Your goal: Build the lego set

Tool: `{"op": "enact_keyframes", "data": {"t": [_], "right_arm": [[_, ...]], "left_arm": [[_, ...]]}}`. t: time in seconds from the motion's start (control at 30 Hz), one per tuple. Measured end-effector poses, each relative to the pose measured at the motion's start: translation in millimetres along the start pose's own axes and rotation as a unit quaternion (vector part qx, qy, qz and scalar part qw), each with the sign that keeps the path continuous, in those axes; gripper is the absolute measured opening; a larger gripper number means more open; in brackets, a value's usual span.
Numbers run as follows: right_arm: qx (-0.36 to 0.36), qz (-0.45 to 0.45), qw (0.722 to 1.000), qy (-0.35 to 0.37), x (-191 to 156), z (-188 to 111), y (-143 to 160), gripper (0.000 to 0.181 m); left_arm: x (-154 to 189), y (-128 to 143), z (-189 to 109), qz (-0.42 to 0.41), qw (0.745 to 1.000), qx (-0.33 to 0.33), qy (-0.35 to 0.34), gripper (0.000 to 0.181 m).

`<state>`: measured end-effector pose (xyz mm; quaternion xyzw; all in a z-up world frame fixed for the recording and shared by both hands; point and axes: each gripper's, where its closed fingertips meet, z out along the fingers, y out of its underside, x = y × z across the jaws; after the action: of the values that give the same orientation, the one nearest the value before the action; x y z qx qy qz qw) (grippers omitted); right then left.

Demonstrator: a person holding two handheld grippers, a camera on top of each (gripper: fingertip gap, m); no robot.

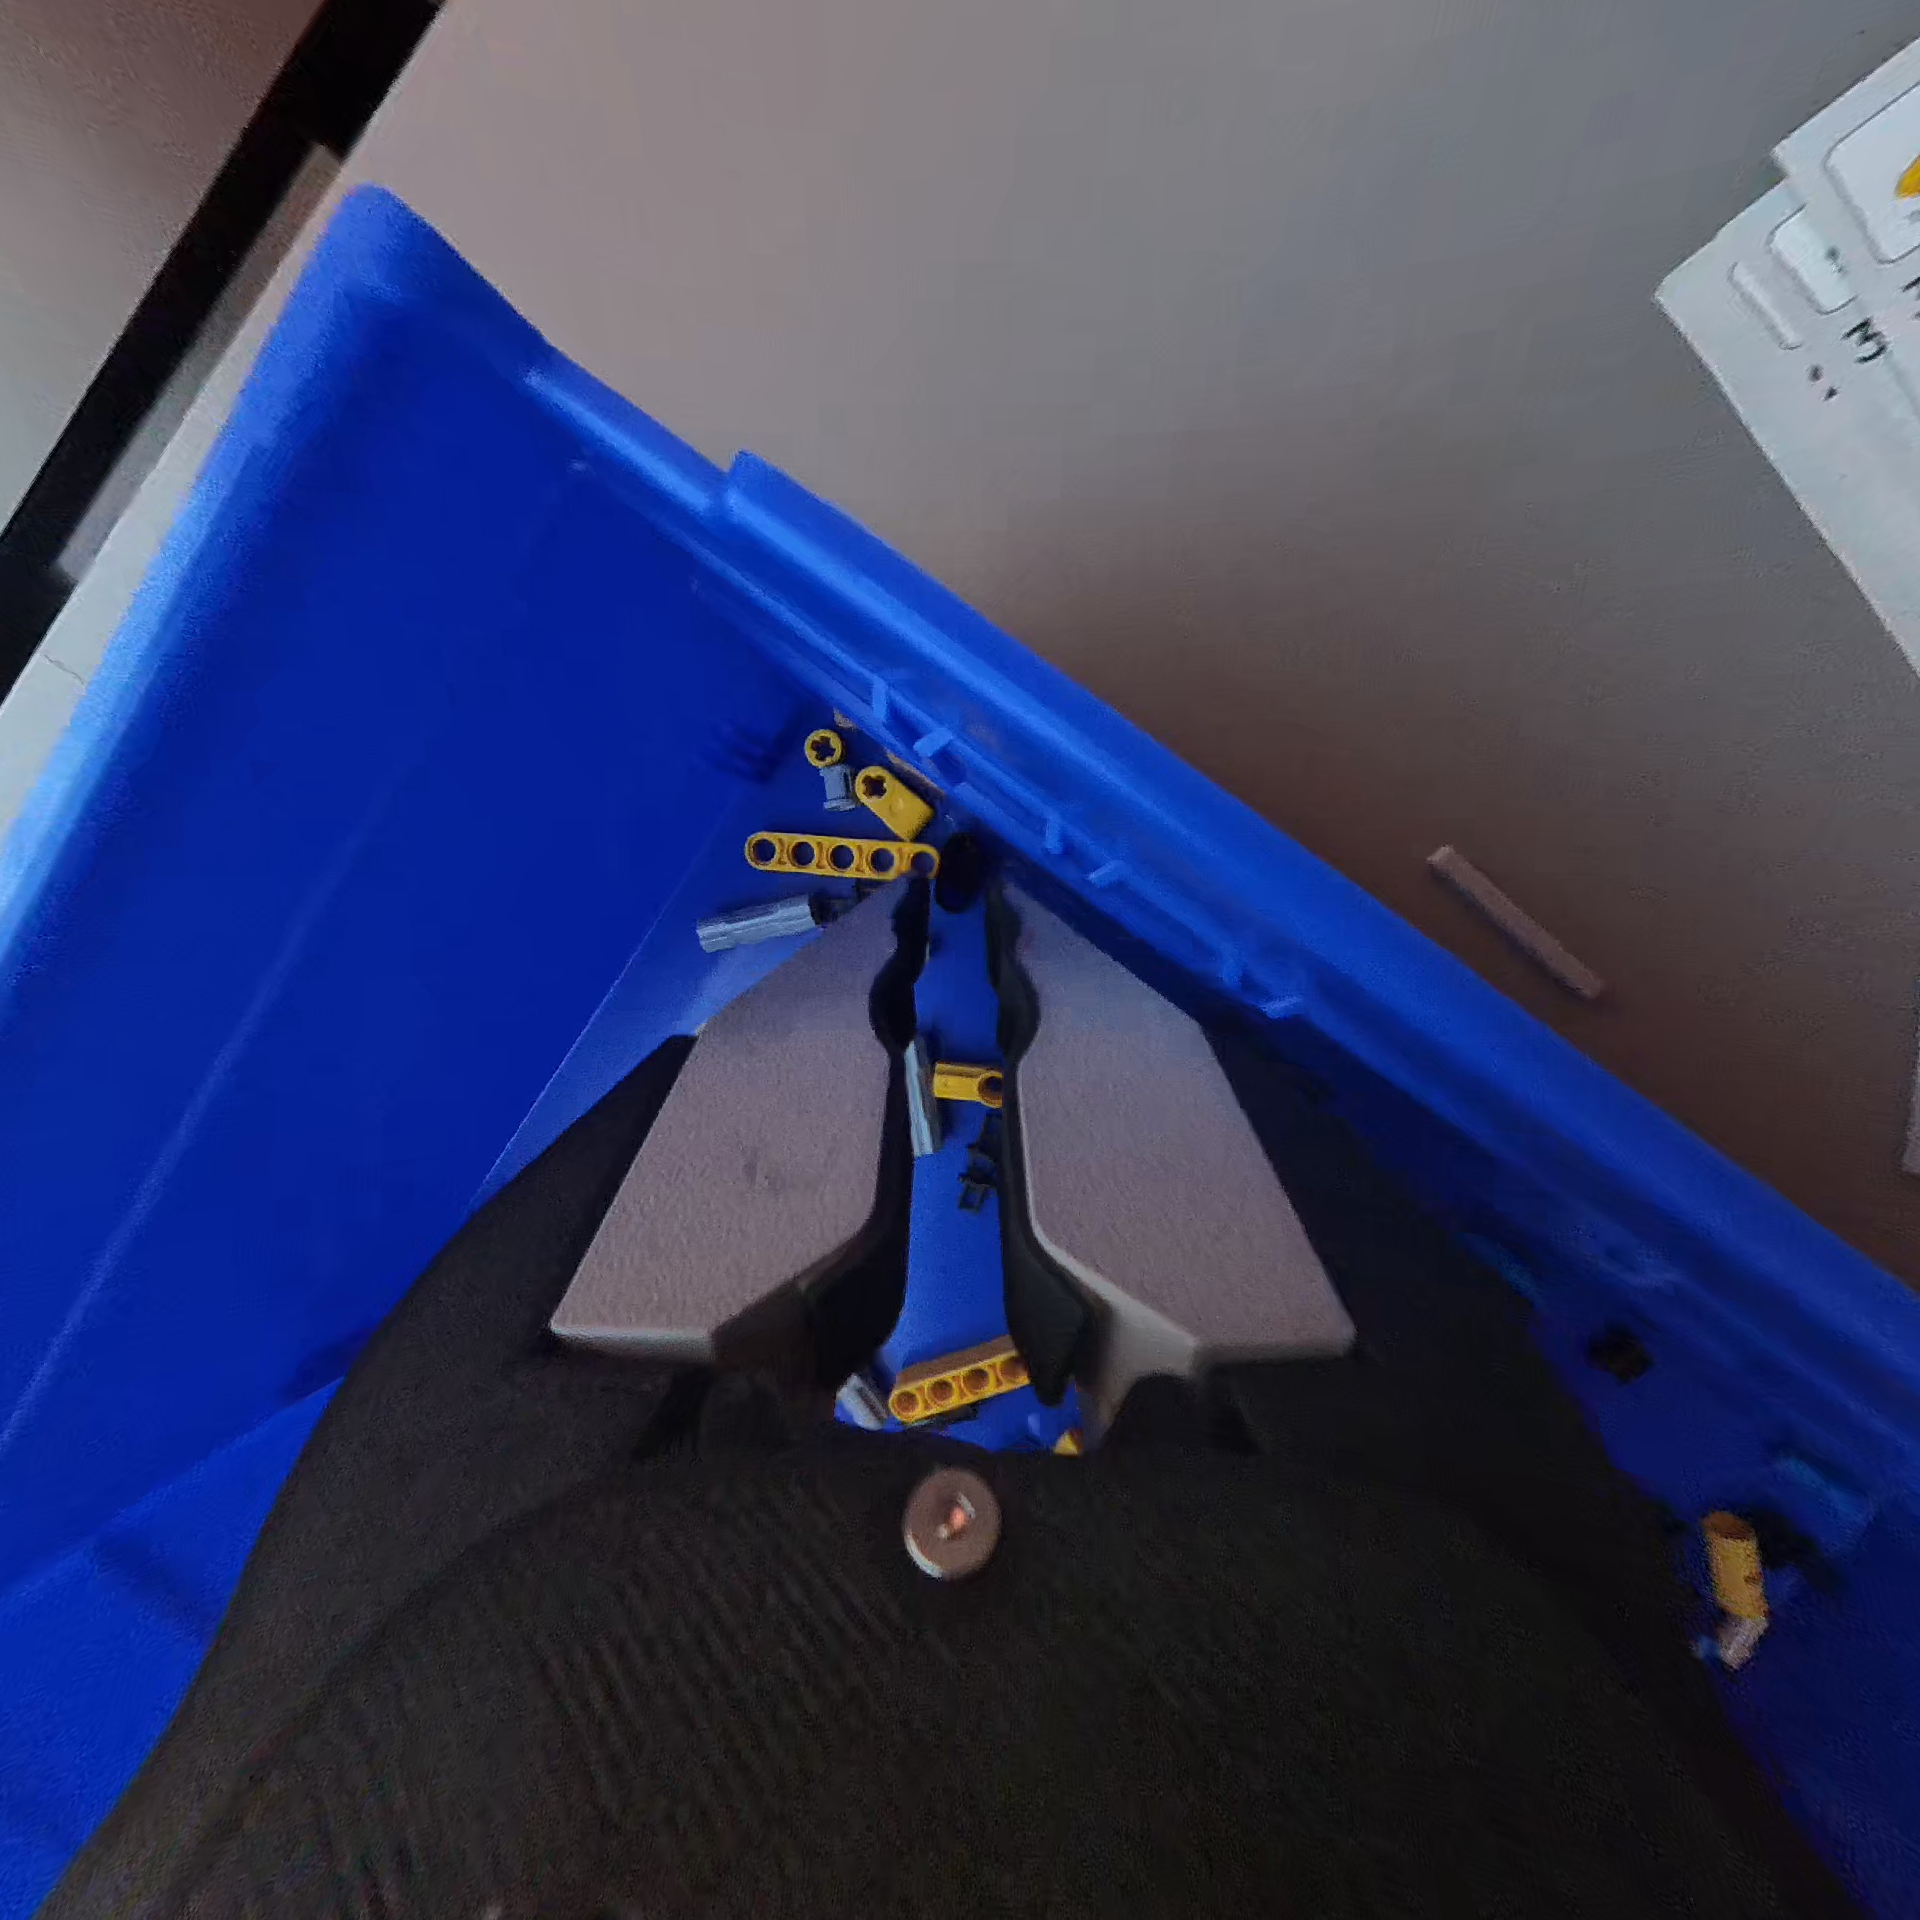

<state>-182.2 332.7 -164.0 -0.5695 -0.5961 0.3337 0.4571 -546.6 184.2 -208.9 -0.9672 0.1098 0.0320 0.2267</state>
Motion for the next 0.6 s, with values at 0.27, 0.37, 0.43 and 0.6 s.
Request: {"op": "enact_keyframes", "data": {"t": [0.27,0.37,0.43,0.6], "right_arm": [[0.002,0.001,1.0,-0.001,0,-1,-1,0.009],[0.002,0.0,1.0,-0.001,-1,-1,0,0.009],[0.002,-0.001,1.0,-0.001,-1,-1,0,0.009],[0.003,-0.003,1.0,-0.003,-3,-2,-1,0.008]], "left_arm": [[-4,0,6,0.007,1.0,-0.011,-0.002,0.007],[-4,1,6,-0.004,1.0,-0.01,0.01,0.007],[-4,2,5,-0.008,1.0,-0.01,0.013,0.007],[-5,0,-23,-0.024,0.999,0.024,0.001,0.006]]}}
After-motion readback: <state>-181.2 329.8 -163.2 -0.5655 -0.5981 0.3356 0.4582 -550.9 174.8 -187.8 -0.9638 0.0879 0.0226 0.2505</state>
